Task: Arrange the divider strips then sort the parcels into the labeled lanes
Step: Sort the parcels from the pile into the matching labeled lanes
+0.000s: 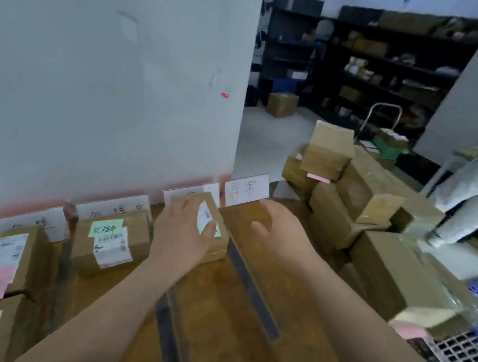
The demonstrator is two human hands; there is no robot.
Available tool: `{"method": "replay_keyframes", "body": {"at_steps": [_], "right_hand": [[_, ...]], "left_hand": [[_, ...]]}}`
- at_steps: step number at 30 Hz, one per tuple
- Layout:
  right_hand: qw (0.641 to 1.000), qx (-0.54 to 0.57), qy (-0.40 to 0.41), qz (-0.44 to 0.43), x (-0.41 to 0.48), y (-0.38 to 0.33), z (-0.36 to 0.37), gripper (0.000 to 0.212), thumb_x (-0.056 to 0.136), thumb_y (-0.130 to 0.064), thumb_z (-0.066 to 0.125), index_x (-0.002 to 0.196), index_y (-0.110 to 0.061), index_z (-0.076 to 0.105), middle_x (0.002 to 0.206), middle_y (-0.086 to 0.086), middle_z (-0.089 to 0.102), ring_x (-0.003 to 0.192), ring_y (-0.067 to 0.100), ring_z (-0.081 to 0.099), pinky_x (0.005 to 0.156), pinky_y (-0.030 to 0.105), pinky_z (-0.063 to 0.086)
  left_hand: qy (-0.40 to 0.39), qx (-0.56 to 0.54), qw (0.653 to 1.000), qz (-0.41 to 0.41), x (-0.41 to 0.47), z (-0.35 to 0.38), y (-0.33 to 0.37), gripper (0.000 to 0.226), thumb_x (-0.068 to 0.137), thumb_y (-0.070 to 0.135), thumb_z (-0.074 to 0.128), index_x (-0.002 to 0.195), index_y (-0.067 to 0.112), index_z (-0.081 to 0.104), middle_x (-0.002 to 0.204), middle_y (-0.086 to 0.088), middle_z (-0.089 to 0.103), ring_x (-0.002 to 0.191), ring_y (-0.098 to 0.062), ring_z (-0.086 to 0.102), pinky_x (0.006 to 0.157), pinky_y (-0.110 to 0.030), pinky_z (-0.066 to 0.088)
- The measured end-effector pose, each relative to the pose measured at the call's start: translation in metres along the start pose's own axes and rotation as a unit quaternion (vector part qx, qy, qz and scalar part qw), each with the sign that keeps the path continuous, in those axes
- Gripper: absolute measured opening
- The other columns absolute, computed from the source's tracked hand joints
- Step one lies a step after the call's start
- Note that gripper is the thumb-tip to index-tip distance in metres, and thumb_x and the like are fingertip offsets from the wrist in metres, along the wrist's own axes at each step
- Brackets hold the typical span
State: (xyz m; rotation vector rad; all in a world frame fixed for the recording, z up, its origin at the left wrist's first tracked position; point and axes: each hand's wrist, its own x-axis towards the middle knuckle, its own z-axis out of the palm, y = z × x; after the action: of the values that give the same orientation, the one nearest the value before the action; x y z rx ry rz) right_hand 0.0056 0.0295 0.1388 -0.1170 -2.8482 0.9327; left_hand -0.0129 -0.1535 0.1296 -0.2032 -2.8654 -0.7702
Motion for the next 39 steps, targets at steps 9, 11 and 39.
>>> {"method": "replay_keyframes", "body": {"at_steps": [9,11,39], "right_hand": [[0.989,-0.085,0.061,0.104,-0.074,0.169,-0.135,0.044,0.094,-0.033,0.058,0.135,-0.022,0.049,0.129,0.001,0.06,0.109,0.016,0.058,0.087,0.028,0.046],[0.987,-0.077,0.053,0.131,-0.085,0.211,-0.163,0.045,0.094,-0.032,0.057,0.137,-0.024,0.047,0.128,0.001,0.06,0.099,0.012,0.057,0.077,0.022,0.042],[0.879,0.396,-0.015,0.265,-0.094,0.411,-0.2,0.039,0.092,-0.003,0.043,0.108,-0.024,0.073,0.1,0.007,0.074,0.079,0.023,0.056,0.07,0.039,0.048]], "left_hand": [[-0.065,-0.049,0.99,0.111,-0.044,0.104,0.175,0.059,0.094,0.054,0.049,0.146,0.028,0.038,0.149,0.004,0.045,0.135,-0.02,0.044,0.11,-0.037,0.037],[-0.081,-0.051,0.988,0.123,-0.054,0.132,0.211,0.059,0.094,0.056,0.049,0.146,0.029,0.038,0.149,0.005,0.045,0.135,-0.018,0.044,0.109,-0.034,0.037],[-0.198,-0.196,0.944,-0.177,-0.088,0.292,0.36,0.103,0.078,0.061,0.067,0.152,0.017,0.008,0.135,-0.012,0.033,0.101,-0.024,0.047,0.088,-0.037,0.045]]}}
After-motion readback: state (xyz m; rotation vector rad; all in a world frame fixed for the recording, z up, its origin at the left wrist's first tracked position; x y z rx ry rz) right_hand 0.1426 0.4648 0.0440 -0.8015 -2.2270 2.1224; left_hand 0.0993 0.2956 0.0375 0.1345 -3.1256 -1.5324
